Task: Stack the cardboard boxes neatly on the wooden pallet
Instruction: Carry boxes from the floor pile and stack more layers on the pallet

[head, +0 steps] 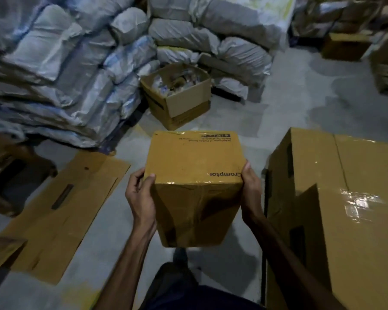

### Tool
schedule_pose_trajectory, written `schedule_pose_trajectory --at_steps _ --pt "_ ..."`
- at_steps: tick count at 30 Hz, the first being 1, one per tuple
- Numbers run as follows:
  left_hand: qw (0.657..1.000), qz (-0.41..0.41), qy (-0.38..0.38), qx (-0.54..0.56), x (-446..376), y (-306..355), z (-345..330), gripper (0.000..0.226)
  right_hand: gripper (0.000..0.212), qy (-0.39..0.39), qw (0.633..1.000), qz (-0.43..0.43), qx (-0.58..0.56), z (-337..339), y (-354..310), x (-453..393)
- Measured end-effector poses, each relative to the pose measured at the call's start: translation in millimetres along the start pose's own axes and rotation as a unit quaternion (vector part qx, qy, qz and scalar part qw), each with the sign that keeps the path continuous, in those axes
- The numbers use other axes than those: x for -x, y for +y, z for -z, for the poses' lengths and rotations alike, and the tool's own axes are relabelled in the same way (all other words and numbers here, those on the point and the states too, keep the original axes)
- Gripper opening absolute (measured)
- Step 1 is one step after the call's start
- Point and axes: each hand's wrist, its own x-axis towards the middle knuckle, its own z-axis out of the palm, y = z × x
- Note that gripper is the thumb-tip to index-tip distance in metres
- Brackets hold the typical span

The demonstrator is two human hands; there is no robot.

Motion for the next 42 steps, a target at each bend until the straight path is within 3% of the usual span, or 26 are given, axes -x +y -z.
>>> schedule_pose_trajectory --at_steps 9,19,27,31,36,42 --pt "0.983 0.008 -0.183 -0.01 -200 6 -187 0.023 0.04 0.139 0.989 0.038 -0.036 -10 -34 -188" --pt "0.958 -0.002 -0.283 -0.045 -385 -32 -408 0.045 0.041 0.223 0.972 0.038 -0.066 1 -28 -456" --pt "0.923 -0.001 -0.381 -0.059 -507 -17 -582 0.063 0.052 0.207 0.975 0.055 -0.054 29 -71 -655" --pt "0.891 -0.01 -0.447 -0.078 -555 -35 -676 0.071 0.045 0.238 0.967 0.063 -0.062 59 -75 -726" --pt "0.835 -0.023 -0.54 -0.104 -595 -76 -811 0.07 0.05 0.339 0.936 0.059 -0.072 108 -68 -805" --pt "0.757 -0.021 -0.642 -0.118 -601 -98 -975 0.082 0.038 0.511 0.856 0.06 -0.054 158 -93 -860"
